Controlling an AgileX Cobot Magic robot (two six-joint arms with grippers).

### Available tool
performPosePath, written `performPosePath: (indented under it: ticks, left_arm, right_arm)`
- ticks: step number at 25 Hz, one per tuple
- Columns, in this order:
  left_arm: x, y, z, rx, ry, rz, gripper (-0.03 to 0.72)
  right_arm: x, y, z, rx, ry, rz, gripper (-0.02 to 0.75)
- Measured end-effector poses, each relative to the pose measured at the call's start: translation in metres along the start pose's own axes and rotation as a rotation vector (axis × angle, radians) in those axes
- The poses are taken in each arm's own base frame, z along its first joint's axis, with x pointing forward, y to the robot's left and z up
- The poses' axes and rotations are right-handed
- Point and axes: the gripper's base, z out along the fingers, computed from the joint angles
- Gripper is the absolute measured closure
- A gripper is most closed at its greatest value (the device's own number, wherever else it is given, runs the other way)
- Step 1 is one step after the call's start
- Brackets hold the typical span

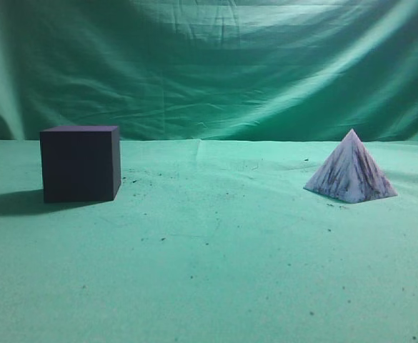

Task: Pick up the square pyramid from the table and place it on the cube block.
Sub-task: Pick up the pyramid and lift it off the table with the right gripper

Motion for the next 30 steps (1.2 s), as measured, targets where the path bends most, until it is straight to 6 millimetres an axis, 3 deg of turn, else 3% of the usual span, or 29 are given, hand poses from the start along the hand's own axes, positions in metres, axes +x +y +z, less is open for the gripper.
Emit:
performPosePath:
  ticks: [18,21,28,30]
  left_arm:
    - [0.0,0.0,0.0,0.0,0.0,0.0,0.688]
    - [0.0,0.0,0.0,0.0,0.0,0.0,0.688]
    - [0.0,0.0,0.0,0.0,0.0,0.0,0.688]
    - [0.0,0.0,0.0,0.0,0.0,0.0,0.688]
  right_arm:
    - [-0.001,0.0,0.0,0.001,-0.011,-0.004,0.678]
    - [-0.008,0.0,0.0,-0.004,-0.095,-0.006,0.678]
    - [-0.049,0.003,-0.014,-0.044,-0.58,0.032,0.678]
    - [-0.057,0.003,-0.019,-0.044,-0.572,0.031,0.678]
